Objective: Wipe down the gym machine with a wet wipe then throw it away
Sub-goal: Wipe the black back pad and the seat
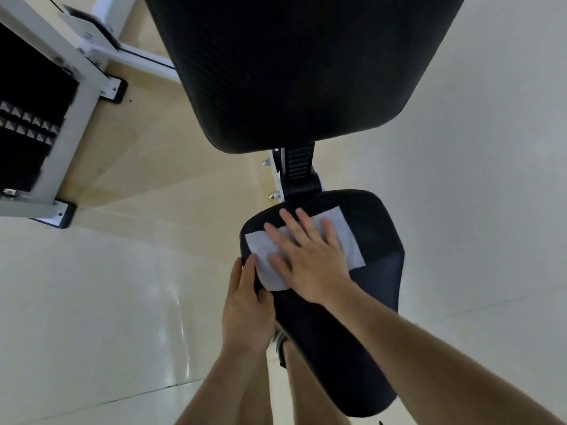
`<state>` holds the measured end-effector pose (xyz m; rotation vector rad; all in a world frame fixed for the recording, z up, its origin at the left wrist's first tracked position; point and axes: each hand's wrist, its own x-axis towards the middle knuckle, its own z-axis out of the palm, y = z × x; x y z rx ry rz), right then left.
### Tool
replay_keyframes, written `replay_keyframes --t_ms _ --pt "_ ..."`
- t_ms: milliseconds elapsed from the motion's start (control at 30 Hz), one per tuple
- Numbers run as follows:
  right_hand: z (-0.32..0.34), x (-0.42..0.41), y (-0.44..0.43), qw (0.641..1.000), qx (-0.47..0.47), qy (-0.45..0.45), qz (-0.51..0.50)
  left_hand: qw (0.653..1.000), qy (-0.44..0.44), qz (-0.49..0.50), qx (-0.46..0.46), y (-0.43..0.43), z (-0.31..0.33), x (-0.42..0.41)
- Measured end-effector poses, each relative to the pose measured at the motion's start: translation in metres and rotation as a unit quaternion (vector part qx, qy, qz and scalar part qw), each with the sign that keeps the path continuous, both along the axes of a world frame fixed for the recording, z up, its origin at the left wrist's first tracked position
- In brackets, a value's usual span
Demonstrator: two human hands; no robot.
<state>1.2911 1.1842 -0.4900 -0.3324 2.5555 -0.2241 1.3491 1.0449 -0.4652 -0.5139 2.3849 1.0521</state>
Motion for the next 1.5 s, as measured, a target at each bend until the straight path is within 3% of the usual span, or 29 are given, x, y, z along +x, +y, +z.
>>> replay_keyframes --t_ms 167,367,500,600,700,867,1001,1167,1368,1501 --pt "0.004 0.013 0.082 0.982 0.083 0.014 -0.17 0.997 -0.031 -0.052 -0.048 0.011 0.008 0.005" --pt "0.043 0.141 0.03 0.996 0.044 0.023 -0.068 0.994 -0.03 -0.078 -0.07 0.011 0.012 0.01" --pt "0.031 0.12 0.012 0.999 0.013 0.029 -0.016 0.996 -0.001 -0.081 -0.048 0.007 0.012 0.022" --pt "0.007 0.064 -0.016 0.997 0.027 0.035 -0.056 0.998 0.04 -0.057 -0.009 0.003 0.011 0.026" --pt "0.013 0.086 -0.031 0.997 0.034 0.026 -0.063 0.993 0.108 -0.056 0.005 -0.002 0.023 0.033" --pt "0.051 0.189 0.021 0.994 0.055 0.045 -0.084 0.975 0.115 -0.188 -0.014 0.01 0.029 0.057" --pt "0.041 0.144 0.054 0.983 0.056 0.034 -0.17 0.962 0.099 -0.255 -0.024 0.03 0.024 0.076" --pt "0.004 0.037 0.079 0.956 0.08 0.03 -0.28 0.97 0.142 -0.192 -0.038 0.027 0.011 0.074" --pt "0.038 0.13 0.079 0.993 0.004 0.009 -0.115 0.977 0.147 -0.132 -0.075 0.033 0.006 0.06" --pt "0.012 0.066 0.101 0.99 0.054 0.016 -0.132 0.989 0.105 -0.059 -0.08 0.038 -0.001 0.045"
